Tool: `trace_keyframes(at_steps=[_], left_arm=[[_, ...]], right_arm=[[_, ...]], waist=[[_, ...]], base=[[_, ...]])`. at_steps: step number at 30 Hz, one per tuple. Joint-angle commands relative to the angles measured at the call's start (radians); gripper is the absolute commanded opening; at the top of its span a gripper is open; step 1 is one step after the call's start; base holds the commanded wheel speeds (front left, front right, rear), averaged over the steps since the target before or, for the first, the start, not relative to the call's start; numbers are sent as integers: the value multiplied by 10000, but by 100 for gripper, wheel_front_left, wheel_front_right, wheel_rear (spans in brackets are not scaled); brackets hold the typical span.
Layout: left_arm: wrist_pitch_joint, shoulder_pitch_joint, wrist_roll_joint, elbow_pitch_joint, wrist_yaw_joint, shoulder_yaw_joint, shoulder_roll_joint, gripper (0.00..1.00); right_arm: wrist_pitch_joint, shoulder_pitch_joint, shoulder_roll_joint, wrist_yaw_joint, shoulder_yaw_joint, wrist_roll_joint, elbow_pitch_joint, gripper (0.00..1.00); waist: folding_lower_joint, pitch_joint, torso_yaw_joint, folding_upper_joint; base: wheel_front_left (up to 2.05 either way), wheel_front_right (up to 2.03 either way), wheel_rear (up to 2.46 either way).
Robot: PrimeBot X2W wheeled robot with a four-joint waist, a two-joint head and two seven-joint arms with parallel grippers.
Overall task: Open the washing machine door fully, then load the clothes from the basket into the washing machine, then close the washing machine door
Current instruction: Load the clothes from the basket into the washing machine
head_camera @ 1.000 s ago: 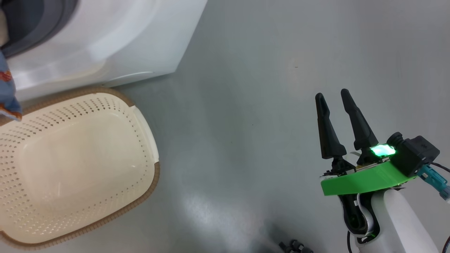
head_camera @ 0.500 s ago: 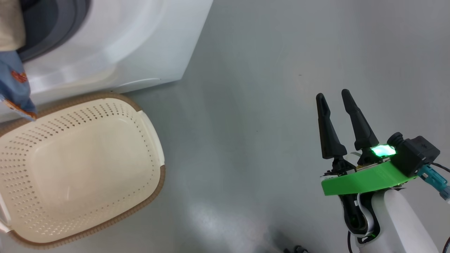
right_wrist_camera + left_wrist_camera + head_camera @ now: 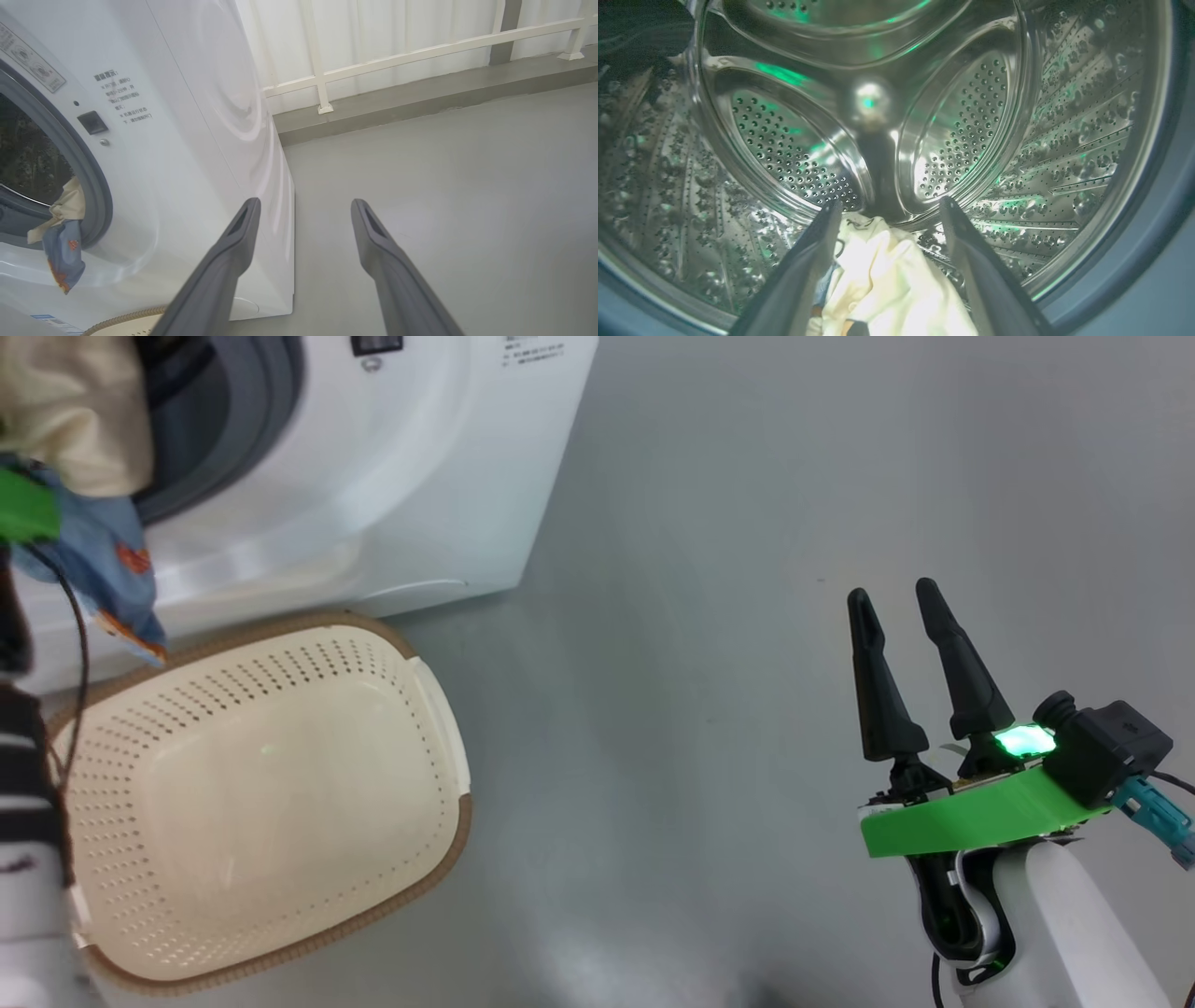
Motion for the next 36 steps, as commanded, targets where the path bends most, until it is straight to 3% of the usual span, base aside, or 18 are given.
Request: trace_keyframes(at_steps=[1, 16, 36], left_arm=[[-51, 423, -15, -426, -55, 240, 311, 100], [-51, 3711, 507, -2110, -390, 930, -921, 100], [-51, 7062, 573, -3214, -503, 936, -1795, 100]], right_arm=[[-80, 287, -153, 44, 81, -117, -183, 100], [-80, 954, -598, 44, -97, -146, 25, 100], [-80, 2239, -1248, 44, -386, -121, 377, 100]], waist=[[1, -303, 188, -1], [1, -2013, 833, -1], [1, -4114, 1561, -1]], base=[[0, 0, 0], [0, 0, 0], [0, 0, 0]])
